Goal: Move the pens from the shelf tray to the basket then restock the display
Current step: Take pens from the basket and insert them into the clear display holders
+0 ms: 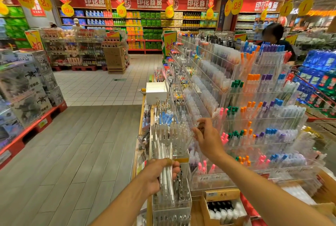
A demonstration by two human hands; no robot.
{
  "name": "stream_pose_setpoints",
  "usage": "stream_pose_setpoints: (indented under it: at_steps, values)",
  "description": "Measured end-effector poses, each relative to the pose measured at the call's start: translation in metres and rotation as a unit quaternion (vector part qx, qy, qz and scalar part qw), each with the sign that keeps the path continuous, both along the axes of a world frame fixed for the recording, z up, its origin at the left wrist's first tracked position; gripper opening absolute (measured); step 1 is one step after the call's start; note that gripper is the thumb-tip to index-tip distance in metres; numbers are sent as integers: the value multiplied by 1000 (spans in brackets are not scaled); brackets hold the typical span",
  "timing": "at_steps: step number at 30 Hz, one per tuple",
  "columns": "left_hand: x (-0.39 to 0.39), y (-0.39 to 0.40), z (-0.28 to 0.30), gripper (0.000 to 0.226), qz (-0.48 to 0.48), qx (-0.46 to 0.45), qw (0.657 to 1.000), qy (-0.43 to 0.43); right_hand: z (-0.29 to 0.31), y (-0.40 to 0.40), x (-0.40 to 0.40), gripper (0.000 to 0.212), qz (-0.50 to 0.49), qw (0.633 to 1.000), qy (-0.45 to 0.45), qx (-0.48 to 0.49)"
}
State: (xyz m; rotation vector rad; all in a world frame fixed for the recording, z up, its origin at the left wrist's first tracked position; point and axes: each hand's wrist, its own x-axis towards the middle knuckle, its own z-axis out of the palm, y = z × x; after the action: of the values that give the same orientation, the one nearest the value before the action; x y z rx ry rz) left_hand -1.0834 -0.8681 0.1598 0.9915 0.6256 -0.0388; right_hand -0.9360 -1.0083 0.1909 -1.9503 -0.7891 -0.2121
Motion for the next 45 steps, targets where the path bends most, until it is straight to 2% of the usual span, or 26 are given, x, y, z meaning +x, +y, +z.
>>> stream_pose_setpoints:
  at_steps: [2, 5, 9, 19, 22, 24, 25, 27, 30, 35, 37, 39, 42, 45]
  values:
    - [0, 1, -1, 14, -2, -5, 1000, 1, 0, 0, 3, 24, -2, 1000, -21, -4]
    - [2, 3, -2, 14, 1, -8, 1000, 5, -1, 1, 7, 26, 10, 997, -41, -68]
    - [4, 4, -4, 15, 14, -5, 1000, 7, -11, 5, 5, 22, 28, 992, -32, -118]
    - [6, 6, -6, 14, 16, -7, 1000, 6, -4, 11, 5, 19, 37, 985, 37, -163]
    - [6, 7, -4, 14, 8, -10, 1000, 0, 5, 11, 6, 30, 10, 970, 57, -238]
    - [5, 7, -2, 16, 2, -10, 1000, -8, 7, 9, 4, 36, 60, 943, 133, -298]
    - [5, 6, 0, 18, -3, -10, 1000, -12, 8, 8, 0, 34, 101, 931, 188, -295]
    - [5, 5, 2, 30, -13, -2, 1000, -22, 9, 9, -7, 27, 167, 924, 269, -215]
    - [5, 1, 4, 45, -32, -3, 999, -44, 12, 16, -17, 17, 179, 933, 287, -121]
    - [8, 0, 4, 17, -42, -72, 994, -75, 26, 16, -15, 11, 162, 933, 318, -41]
    - [8, 3, 1, 17, -2, -99, 993, -60, 40, 13, -9, 9, 127, 947, 293, 25]
    - [8, 6, -3, 15, 41, -97, 994, -26, 53, 10, -2, 6, 84, 972, 211, 56]
    - [4, 10, -8, 11, 55, -91, 994, 2, 57, 9, 4, 8, 69, 993, 91, 4]
    - [3, 10, -9, 12, 53, -91, 994, 11, 46, 14, 6, 10, 83, 993, 27, -74]
